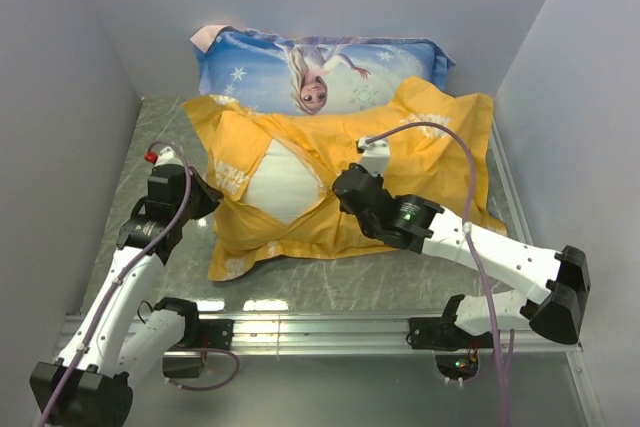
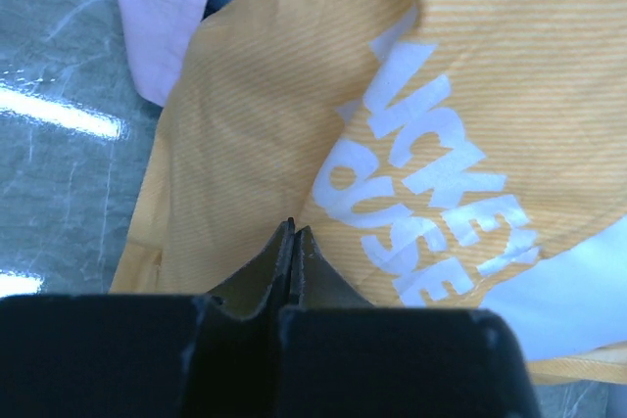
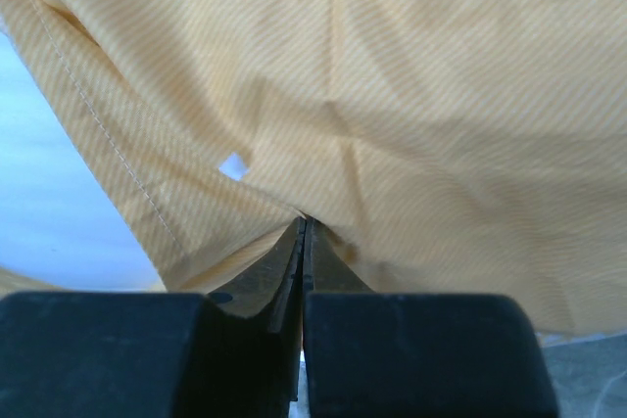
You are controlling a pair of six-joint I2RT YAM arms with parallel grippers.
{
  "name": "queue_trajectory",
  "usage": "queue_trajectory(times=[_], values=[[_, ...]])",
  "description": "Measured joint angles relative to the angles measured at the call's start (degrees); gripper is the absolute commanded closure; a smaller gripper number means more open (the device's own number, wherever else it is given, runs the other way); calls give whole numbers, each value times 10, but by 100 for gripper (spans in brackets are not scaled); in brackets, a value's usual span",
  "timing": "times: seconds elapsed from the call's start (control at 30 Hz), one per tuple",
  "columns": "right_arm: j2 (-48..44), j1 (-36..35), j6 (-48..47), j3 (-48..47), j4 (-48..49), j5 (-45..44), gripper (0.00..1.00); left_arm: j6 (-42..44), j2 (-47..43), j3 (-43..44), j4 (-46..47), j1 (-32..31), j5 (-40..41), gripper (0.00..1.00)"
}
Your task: Remove the pillowcase from the pillow
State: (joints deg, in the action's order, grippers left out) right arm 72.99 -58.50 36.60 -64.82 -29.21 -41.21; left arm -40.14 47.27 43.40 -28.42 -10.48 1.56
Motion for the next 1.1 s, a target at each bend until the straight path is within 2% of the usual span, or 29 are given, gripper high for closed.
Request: queue_trajectory(times=[0.17,0.3,0.4,0.5,0.63,0.73,0.83,1.1], values=[[-6,11,2,16,10,23,100,0,37,-3,15,19,-20,99],[16,13,-2,16,24,37,100,-12,56,-46,58,25,-45,99],[43,7,-5,9,26,35,96,-17,55,-65,78,26,-53,99],[61,-9,-9,-5,19,25,89,-17,53,-73,92,27,-58,99],[74,-35,-16,-31,9,21,61,-17,43,-81,99,28,-62,99],[77,-51,-19,-45,3,20,50,-17,35,-85,101,28,-63,100],[78,-66,-23,-64,-8,17,45,-17,30,-85,101,28,-65,99],[73,-145,-38,-126,-11,16,44,-17,27,-85,99,28,-69,100]])
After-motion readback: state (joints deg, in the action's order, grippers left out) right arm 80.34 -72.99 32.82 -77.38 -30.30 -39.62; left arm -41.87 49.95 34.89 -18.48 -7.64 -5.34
